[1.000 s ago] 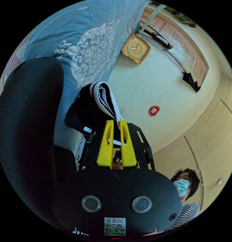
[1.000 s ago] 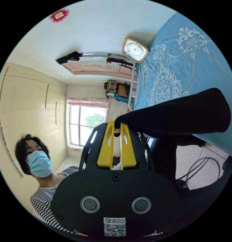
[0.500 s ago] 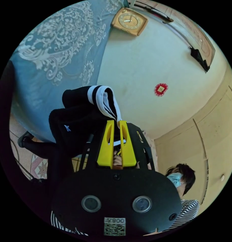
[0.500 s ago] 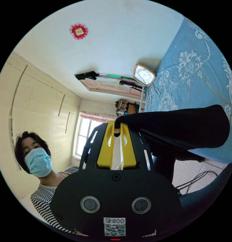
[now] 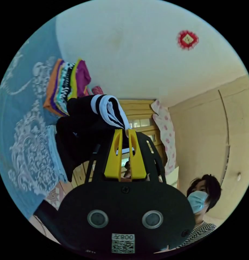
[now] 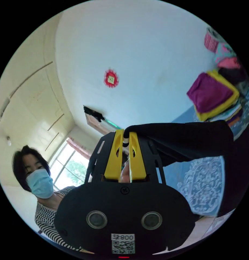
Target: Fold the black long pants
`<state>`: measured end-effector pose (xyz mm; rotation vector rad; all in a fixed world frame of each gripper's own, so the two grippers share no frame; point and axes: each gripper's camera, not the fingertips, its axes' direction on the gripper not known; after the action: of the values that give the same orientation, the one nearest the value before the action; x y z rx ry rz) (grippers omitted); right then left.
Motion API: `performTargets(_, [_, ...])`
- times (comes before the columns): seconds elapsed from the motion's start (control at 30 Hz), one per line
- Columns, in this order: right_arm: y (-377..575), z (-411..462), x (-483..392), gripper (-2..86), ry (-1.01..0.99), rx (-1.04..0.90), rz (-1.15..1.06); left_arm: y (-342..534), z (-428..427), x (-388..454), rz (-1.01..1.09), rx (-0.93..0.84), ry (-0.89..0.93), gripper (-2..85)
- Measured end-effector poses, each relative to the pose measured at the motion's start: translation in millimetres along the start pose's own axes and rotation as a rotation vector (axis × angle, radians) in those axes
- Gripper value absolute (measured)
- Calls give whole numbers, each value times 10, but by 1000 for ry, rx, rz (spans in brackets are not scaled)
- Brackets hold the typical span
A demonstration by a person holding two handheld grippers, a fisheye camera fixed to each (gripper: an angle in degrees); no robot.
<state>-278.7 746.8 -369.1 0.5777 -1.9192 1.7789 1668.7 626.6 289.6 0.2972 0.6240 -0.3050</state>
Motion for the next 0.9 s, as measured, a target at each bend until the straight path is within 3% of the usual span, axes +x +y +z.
performTargets(0.13, [187, -1251, 76, 17, 98, 125, -84, -533, 1156, 472, 76, -193, -5, 30])
performTargets(0.27, [924, -2176, 731, 19, 207, 212, 42, -734, 2024, 324, 21, -410, -169, 30])
performTargets(0.37, [1838, -2778, 1676, 22, 300, 276, 328, -735, 2320, -89, -161, -552, -391, 29])
performTargets(0.43, [2514, -3147, 2314, 25, 320, 304, 560, -730, 2293, -156, -247, -503, -433, 31])
performTargets(0.53, [2924, -3504, 2594, 26, 190, 370, 581, -798, 2265, 27, -283, -424, -320, 45])
performTargets(0.63, [2997, -3786, 2725, 26, 156, 359, 562, -900, 2326, 350, -265, -427, -330, 75])
performTargets(0.9, [2987, -4462, 2735, 25, -15, 443, 495, -748, 3009, 962, -404, -543, -77, 141])
